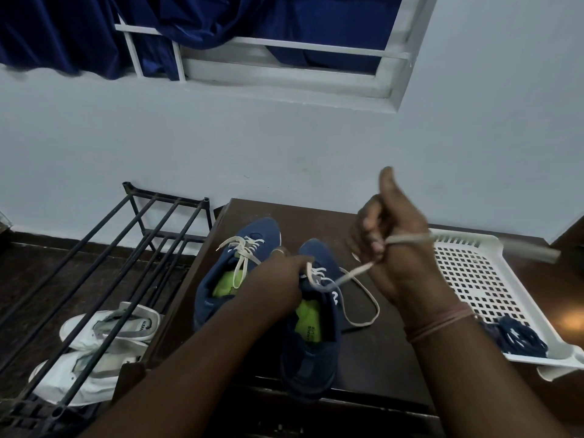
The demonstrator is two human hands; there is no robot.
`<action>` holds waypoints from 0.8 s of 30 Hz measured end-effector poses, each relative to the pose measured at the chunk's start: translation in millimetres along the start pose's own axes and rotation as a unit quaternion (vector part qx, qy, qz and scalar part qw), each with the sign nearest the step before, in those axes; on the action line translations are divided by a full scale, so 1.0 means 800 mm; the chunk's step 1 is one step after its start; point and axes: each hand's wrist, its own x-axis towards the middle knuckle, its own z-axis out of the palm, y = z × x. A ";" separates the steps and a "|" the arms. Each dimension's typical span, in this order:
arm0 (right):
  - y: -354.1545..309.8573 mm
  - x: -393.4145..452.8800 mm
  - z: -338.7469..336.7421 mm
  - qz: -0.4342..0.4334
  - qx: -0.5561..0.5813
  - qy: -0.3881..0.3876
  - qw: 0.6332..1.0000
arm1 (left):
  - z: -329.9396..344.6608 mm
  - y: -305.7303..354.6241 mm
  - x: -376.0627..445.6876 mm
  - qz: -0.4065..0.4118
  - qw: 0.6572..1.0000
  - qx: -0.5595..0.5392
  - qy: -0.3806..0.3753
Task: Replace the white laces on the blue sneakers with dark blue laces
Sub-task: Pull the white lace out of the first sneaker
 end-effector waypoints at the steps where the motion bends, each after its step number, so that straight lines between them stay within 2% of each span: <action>1: 0.009 -0.001 0.000 0.019 -0.068 0.009 0.997 | 0.003 0.003 0.000 0.017 1.000 0.014 0.006; 4: 0.024 -0.003 0.005 0.064 -0.160 -0.040 0.984 | 0.010 0.005 -0.002 0.038 0.996 0.069 0.039; 6: 0.027 -0.002 0.003 0.069 -0.266 -0.060 0.960 | 0.014 0.004 -0.005 0.051 0.992 0.106 0.043; 7: 0.031 -0.002 -0.003 0.070 -0.365 -0.055 0.927 | 0.013 0.004 -0.006 0.056 0.990 0.121 0.037; 9: 0.044 -0.004 -0.018 0.104 -0.563 -0.054 0.818 | 0.011 0.005 -0.008 0.056 0.987 0.151 0.020; 10: 0.050 -0.008 -0.024 0.143 -0.620 -0.066 0.769 | 0.009 0.006 -0.009 0.054 0.985 0.164 0.020; 12: 0.054 -0.014 -0.026 0.202 -0.660 -0.094 0.718 | 0.006 0.010 -0.008 0.053 0.982 0.178 0.037; 14: 0.049 -0.018 -0.018 0.204 -0.679 -0.107 0.697 | 0.002 0.013 -0.005 0.044 0.985 0.163 0.038; 16: 0.050 -0.016 -0.014 0.186 -0.696 -0.102 0.686 | -0.010 0.016 0.000 0.002 0.997 0.076 -0.012; 18: 0.060 -0.011 -0.019 0.188 -0.690 -0.070 0.695 | -0.027 0.019 0.002 -0.035 0.996 -0.064 -0.049; 19: 0.066 -0.009 -0.022 0.196 -0.683 -0.049 0.702 | -0.035 0.020 0.003 -0.057 0.984 -0.163 -0.050; 21: 0.072 -0.007 -0.026 0.200 -0.682 -0.023 0.704 | -0.044 0.021 0.001 -0.096 0.931 -0.349 -0.040; 24: 0.076 -0.005 -0.029 0.197 -0.698 -0.018 0.688 | -0.056 0.021 0.000 -0.098 0.863 -0.495 -0.036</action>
